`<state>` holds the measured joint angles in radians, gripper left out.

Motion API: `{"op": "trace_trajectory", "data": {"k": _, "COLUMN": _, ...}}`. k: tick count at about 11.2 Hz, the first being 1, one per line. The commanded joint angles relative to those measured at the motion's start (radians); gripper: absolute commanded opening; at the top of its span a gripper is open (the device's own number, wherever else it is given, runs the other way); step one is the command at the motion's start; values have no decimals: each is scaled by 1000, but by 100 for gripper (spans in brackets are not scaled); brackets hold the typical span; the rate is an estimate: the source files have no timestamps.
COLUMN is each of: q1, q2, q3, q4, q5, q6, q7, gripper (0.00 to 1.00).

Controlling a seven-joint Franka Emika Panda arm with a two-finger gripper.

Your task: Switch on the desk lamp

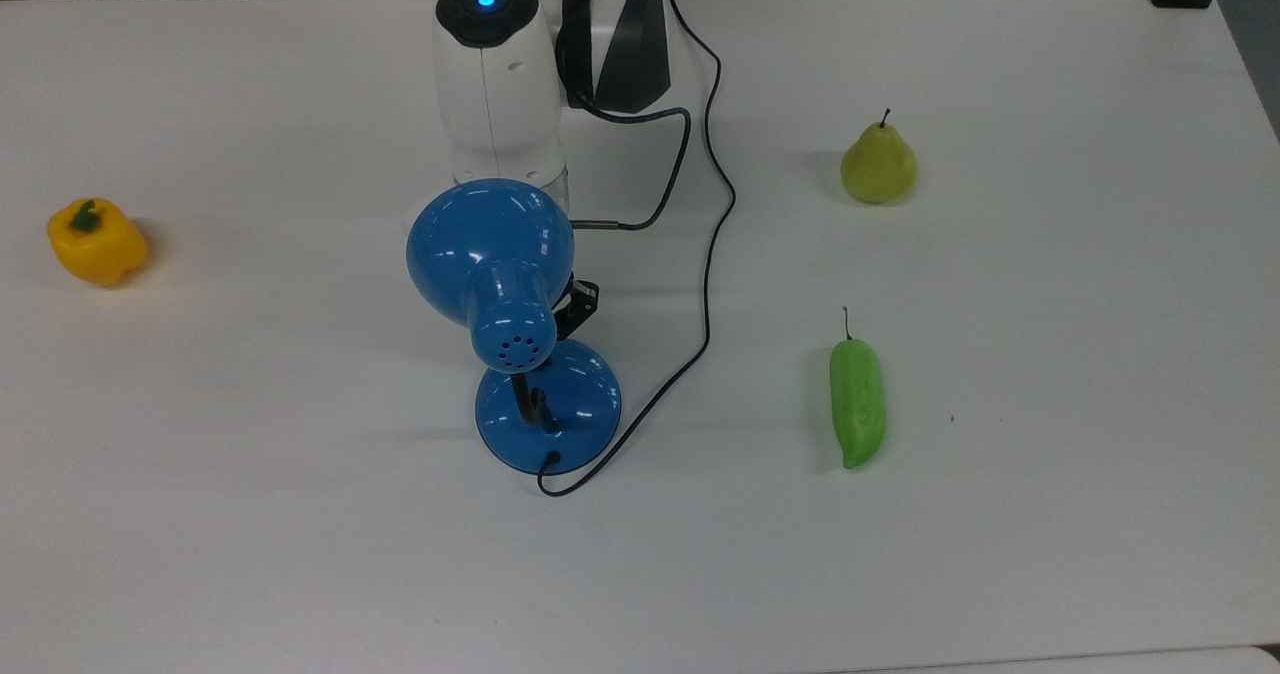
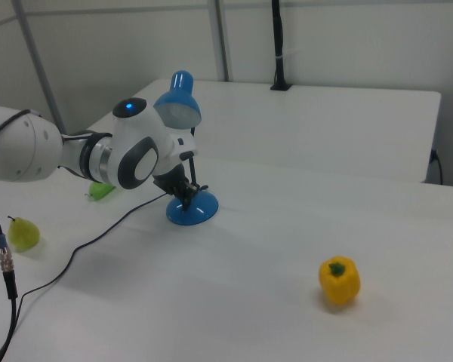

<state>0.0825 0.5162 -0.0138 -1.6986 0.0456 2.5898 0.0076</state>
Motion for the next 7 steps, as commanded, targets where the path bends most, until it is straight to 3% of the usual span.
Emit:
{"op": "trace_trajectory", "data": {"k": 1, "q1": 31, "q2": 27, "q3": -8, "q4": 10, "q5": -27, "q6": 10, "q7": 22, "gripper": 0}}
{"op": "trace_trajectory", "data": {"k": 7, "q1": 45, "q2": 38, "q3": -8, "q4": 11, "q5": -75, "q6": 12, "q7": 84, "gripper": 0}}
